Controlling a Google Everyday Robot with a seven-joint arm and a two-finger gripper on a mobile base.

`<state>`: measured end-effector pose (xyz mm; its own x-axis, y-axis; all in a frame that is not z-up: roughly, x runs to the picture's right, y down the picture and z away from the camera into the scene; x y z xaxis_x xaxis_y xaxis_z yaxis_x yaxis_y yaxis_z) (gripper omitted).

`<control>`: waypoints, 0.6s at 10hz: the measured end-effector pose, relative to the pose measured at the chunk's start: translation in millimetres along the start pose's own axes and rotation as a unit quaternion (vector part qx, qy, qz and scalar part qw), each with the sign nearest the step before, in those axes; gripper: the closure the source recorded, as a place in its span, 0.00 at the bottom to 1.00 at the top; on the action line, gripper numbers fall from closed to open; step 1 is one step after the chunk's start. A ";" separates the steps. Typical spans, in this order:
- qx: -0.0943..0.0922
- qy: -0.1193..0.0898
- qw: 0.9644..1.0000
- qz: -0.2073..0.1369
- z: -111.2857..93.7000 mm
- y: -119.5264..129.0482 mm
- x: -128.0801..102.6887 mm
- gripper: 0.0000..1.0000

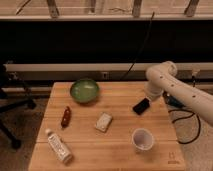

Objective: Place the eraser on the white sponge

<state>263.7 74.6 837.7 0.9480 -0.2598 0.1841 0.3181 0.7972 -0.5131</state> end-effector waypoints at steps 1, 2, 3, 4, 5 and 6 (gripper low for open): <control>-0.001 -0.007 1.000 -0.010 6.9 -7.5 4.7 0.20; -0.002 -0.009 1.000 -0.019 13.0 -13.7 6.5 0.20; -0.005 -0.011 1.000 -0.026 18.4 -17.5 6.7 0.20; -0.007 -0.013 0.999 -0.031 23.3 -19.6 7.6 0.20; -0.012 -0.014 0.999 -0.035 31.3 -18.9 10.1 0.20; -0.018 -0.015 0.999 -0.037 39.6 -17.4 11.2 0.20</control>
<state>268.3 79.4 881.8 0.9214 -0.2996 0.2474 0.3875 0.7566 -0.5268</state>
